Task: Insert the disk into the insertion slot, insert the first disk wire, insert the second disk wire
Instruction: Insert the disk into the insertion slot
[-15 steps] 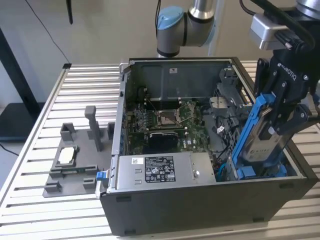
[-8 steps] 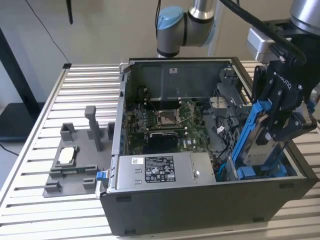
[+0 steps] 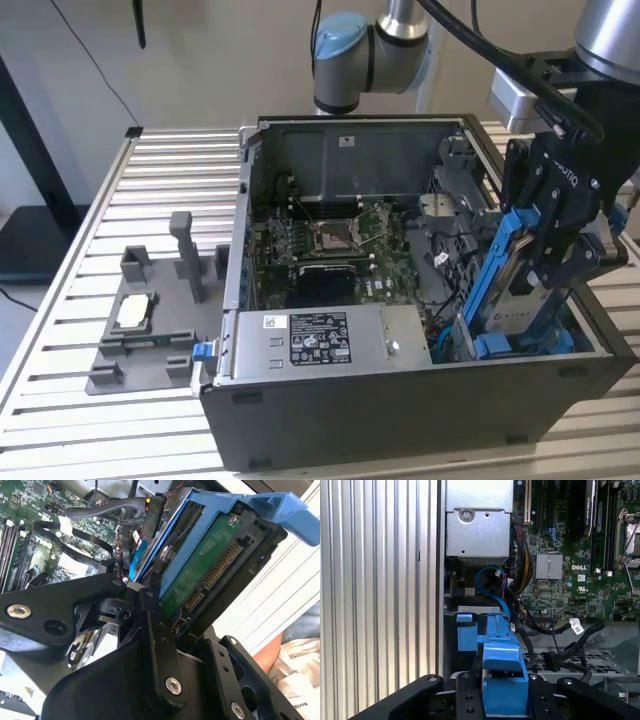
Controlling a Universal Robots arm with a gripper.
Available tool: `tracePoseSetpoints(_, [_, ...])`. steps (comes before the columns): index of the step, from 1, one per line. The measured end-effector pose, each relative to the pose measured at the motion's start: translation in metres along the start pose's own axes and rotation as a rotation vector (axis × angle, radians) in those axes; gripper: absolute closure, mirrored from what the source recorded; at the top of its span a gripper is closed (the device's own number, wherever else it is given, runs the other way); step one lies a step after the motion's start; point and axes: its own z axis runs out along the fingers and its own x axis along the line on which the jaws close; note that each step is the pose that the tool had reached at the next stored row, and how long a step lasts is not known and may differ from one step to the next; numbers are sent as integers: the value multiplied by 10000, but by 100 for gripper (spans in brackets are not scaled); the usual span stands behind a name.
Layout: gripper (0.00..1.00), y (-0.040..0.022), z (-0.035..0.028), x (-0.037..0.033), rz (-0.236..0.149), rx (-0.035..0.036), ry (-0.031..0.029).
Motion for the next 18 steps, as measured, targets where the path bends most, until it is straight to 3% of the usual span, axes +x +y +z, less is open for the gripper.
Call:
tracePoseSetpoints(5, [65,0,0,0,-1,0,-4])
tracePoseSetpoints(7, [53,0,0,0,0,-1,-5])
tracePoseSetpoints(9, [53,0,0,0,0,0,-7])
tracePoseSetpoints(10, [47,0,0,0,0,0,-8])
tracePoseSetpoints(16, [47,0,0,0,0,0,-12])
tracePoseSetpoints(18, [56,0,0,0,0,0,-13])
